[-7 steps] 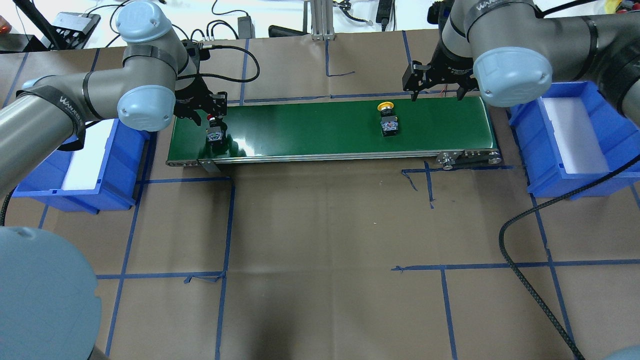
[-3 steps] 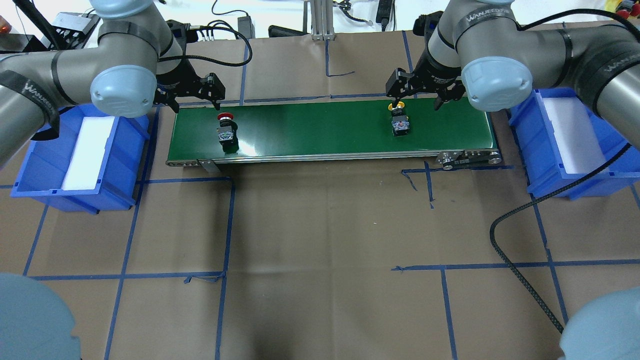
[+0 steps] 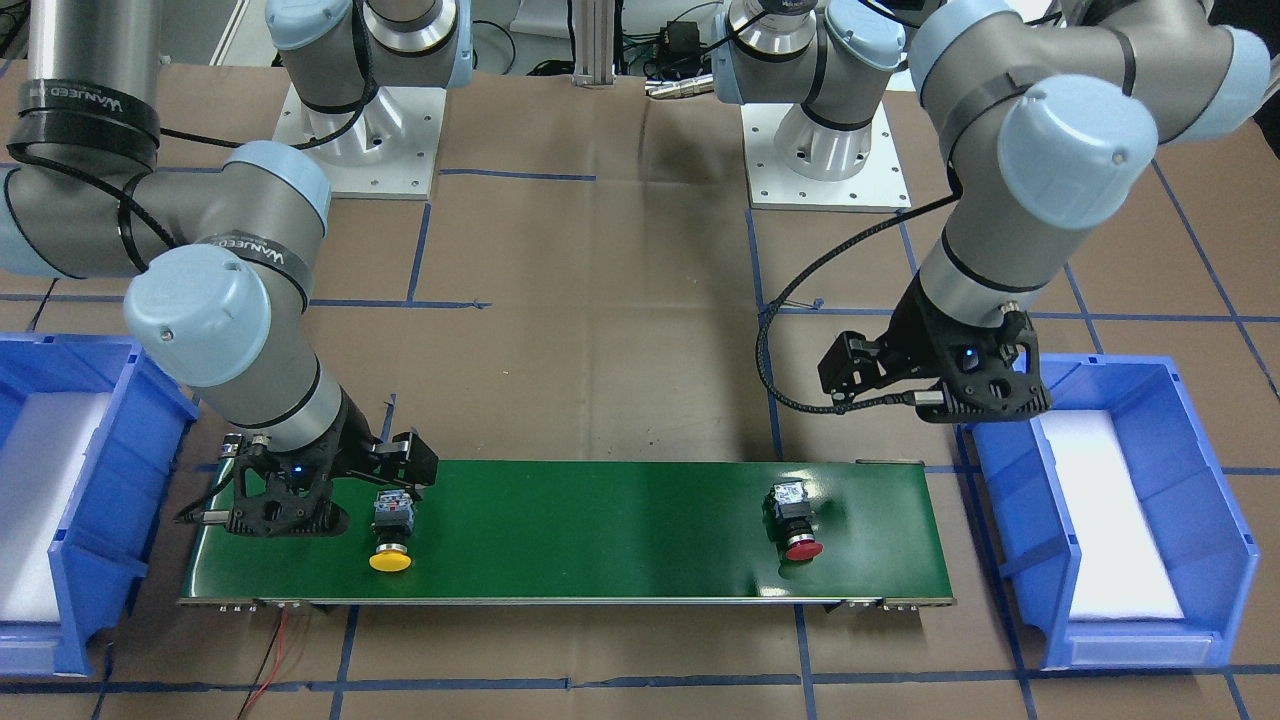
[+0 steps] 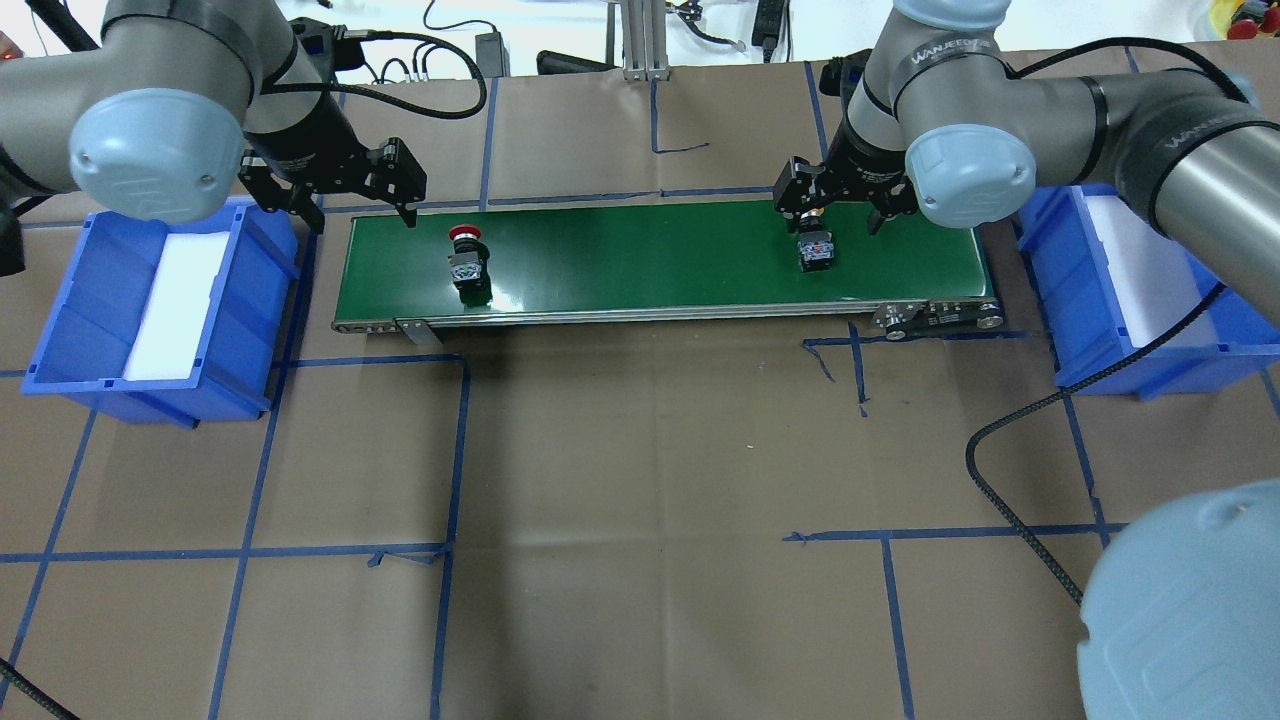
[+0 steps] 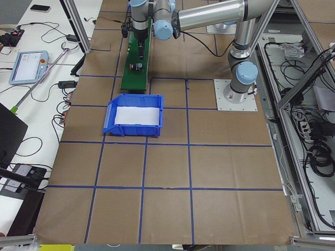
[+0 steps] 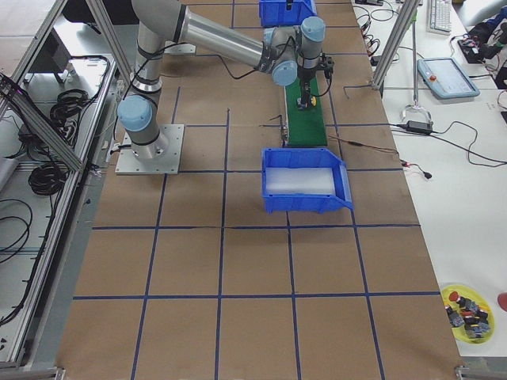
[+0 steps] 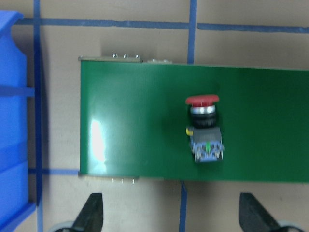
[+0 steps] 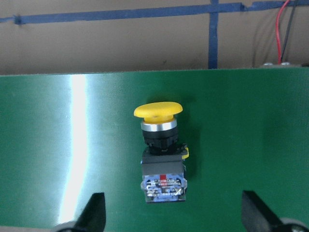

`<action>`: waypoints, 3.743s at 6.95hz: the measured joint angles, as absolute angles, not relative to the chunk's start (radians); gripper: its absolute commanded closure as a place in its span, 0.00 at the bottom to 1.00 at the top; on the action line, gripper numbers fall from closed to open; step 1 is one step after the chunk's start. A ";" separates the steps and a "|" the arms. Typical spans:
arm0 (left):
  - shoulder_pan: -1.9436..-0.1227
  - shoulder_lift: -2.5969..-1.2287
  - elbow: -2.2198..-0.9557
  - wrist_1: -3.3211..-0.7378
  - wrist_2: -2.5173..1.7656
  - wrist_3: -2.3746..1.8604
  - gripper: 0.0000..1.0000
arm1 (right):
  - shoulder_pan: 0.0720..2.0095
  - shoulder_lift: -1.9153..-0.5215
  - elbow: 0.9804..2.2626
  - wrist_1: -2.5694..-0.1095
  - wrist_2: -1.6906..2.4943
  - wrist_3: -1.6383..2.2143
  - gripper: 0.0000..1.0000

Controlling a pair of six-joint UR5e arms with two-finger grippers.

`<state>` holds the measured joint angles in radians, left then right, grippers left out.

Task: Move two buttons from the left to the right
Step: 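Release the red button with left gripper while right gripper grasps yellow button, then carry the yellow button into the foam-lined bin with the right gripper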

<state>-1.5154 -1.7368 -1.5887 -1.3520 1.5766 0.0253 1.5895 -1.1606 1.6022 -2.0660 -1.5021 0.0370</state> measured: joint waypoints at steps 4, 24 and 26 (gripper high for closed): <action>-1.519 -1.582 -1.626 -1.468 1.576 0.034 0.00 | 1.589 -1.090 1.601 -2.137 -1.532 0.036 0.44; -1.519 -1.567 -1.634 -1.457 1.578 0.034 0.00 | 0.992 -1.224 1.861 -2.244 -1.578 -0.514 0.86; -1.519 -1.566 -1.635 -1.457 1.578 0.034 0.00 | 0.992 -1.208 1.866 -2.242 -1.579 -0.515 0.24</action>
<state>-1.5187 -1.5663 -1.6347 -1.4573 1.5784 0.0338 0.9923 -1.2076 1.8658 -2.2421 -1.5793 -0.5147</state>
